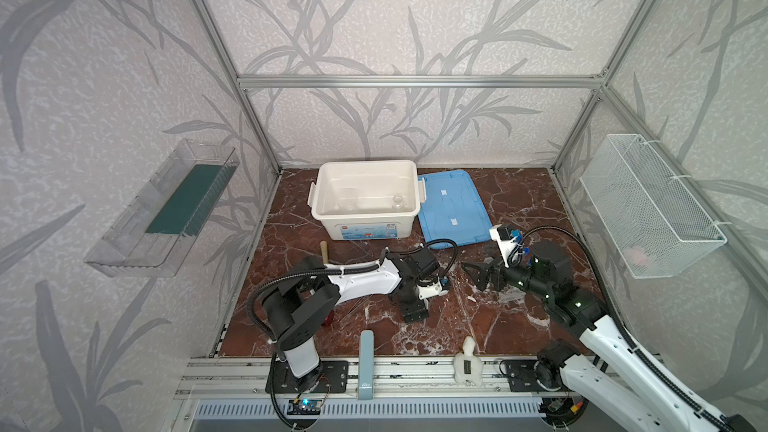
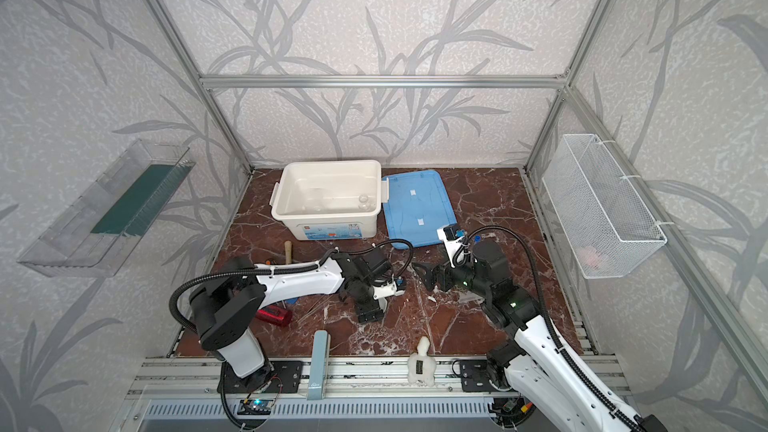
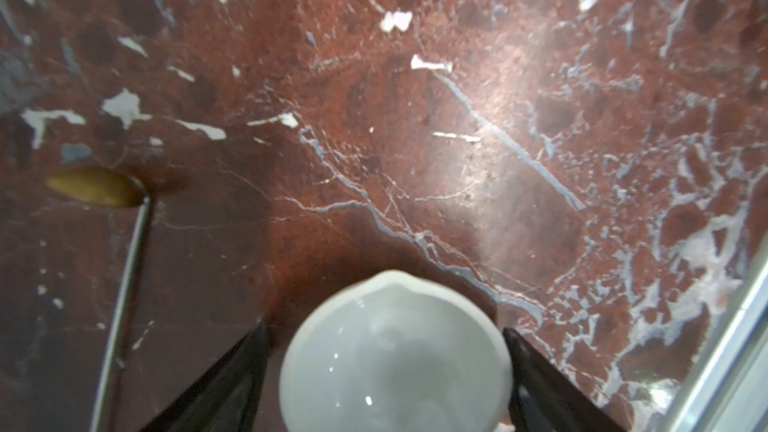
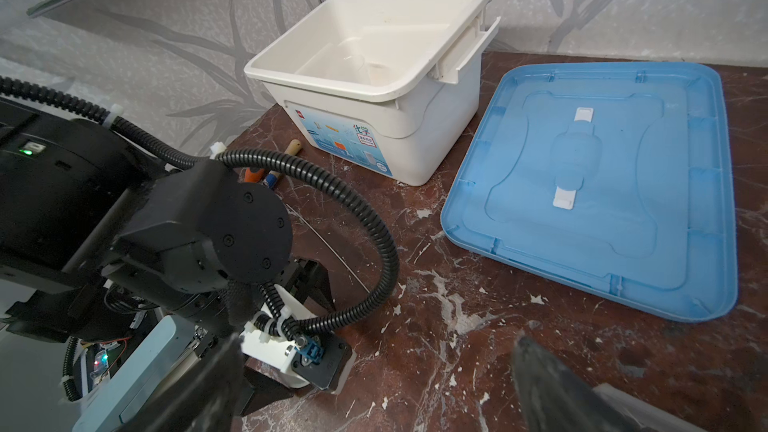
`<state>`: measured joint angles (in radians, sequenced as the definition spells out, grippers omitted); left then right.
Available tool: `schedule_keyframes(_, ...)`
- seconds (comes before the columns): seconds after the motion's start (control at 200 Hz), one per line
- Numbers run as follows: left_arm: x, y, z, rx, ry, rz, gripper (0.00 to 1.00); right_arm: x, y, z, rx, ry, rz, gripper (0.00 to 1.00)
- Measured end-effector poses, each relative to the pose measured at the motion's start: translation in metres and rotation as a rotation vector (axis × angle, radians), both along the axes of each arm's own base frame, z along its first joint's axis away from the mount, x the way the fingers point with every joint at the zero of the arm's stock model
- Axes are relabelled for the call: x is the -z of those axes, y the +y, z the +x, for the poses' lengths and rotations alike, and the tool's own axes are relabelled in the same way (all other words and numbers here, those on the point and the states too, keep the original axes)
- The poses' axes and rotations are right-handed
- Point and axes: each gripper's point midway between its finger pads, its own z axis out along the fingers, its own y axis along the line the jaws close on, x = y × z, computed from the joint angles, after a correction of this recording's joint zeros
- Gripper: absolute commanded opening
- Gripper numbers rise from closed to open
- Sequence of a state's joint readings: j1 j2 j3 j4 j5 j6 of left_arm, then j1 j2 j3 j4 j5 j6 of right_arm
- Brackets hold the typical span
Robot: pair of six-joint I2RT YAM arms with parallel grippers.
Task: Organize the chemistry lab equipment
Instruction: 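Lower the left gripper around the porcelain dish and close on its rim, then lift the porcelain dish and carry it over the white bin with the left gripper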
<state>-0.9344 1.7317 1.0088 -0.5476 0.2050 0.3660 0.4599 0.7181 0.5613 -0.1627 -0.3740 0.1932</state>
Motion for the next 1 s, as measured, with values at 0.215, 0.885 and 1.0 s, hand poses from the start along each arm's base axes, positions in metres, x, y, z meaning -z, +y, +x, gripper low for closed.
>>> schedule_keyframes(0.215, -0.001, -0.005, 0.002, -0.009, -0.006, -0.023, 0.76, -0.001, -0.001, 0.0, 0.007, -0.006, 0.0, 0.99)
schedule_keyframes(0.885, -0.102, 0.01, 0.037, -0.109, -0.188, -0.16, 0.54, -0.019, -0.006, -0.006, 0.025, -0.05, 0.044, 0.98)
schedule_keyframes(1.0, -0.152, 0.023, 0.065, -0.164, -0.278, -0.236, 0.52, -0.037, 0.002, -0.007, 0.001, -0.086, 0.081, 0.98)
